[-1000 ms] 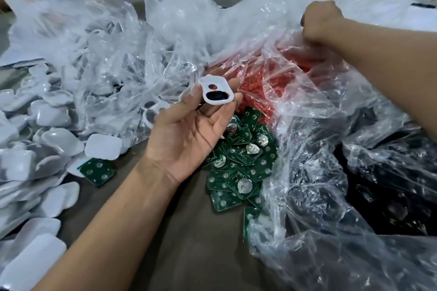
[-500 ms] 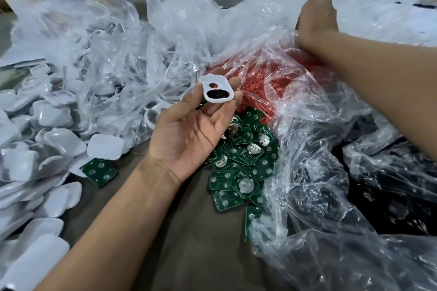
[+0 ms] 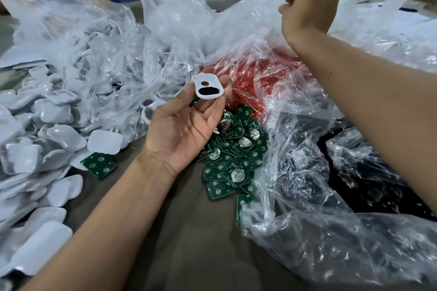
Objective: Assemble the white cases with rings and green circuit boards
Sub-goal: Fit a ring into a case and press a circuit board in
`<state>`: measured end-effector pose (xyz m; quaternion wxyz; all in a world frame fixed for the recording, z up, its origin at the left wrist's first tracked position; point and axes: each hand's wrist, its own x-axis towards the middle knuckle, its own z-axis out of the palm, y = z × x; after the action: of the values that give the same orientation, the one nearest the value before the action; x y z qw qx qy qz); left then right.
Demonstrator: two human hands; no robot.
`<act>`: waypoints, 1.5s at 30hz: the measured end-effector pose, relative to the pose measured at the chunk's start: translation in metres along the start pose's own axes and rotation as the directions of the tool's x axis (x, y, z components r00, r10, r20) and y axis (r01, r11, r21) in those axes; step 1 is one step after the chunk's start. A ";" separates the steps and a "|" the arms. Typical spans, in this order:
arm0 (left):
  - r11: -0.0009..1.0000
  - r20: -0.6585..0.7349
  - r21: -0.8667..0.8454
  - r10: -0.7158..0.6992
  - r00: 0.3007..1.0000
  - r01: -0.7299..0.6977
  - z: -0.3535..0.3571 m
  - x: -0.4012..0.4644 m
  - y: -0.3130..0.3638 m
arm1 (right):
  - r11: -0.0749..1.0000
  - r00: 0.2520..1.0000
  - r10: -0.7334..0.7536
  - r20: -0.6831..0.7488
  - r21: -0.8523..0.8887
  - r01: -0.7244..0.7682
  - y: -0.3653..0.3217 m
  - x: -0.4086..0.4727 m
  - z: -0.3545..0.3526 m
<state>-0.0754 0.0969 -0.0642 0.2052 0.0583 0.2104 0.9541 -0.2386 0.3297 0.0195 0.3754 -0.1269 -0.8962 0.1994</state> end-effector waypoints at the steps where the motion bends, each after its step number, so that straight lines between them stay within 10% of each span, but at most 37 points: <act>1: 1.000 -0.011 -0.005 -0.001 1.000 0.001 0.001 -0.001 0.000 | 0.991 0.999 0.034 0.007 0.132 -0.035 -0.008 -0.005 -0.007; 6: 1.000 -0.098 -0.024 0.017 0.995 -0.020 0.004 -0.010 0.003 | 0.661 0.968 -0.026 0.251 0.731 -0.172 -0.046 -0.074 -0.046; 13: 0.989 -0.259 0.150 0.054 0.964 -0.015 -0.003 -0.039 0.019 | 0.283 0.786 -0.304 0.538 0.839 -0.465 -0.048 -0.179 -0.063; 30: 0.925 -0.308 0.326 -0.089 0.947 0.193 -0.017 -0.045 0.046 | 0.351 0.707 -0.367 0.604 0.794 -0.497 -0.036 -0.199 -0.050; 45: 0.878 -0.306 0.440 -0.051 0.951 0.189 -0.012 -0.047 0.036 | 0.681 0.816 -0.425 0.391 0.732 0.003 -0.044 -0.208 -0.053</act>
<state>-0.0488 0.0427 -0.0611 0.2118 -0.0458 0.4631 0.8594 -0.0610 0.2266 -0.0558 0.1524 0.1968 -0.8269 0.5042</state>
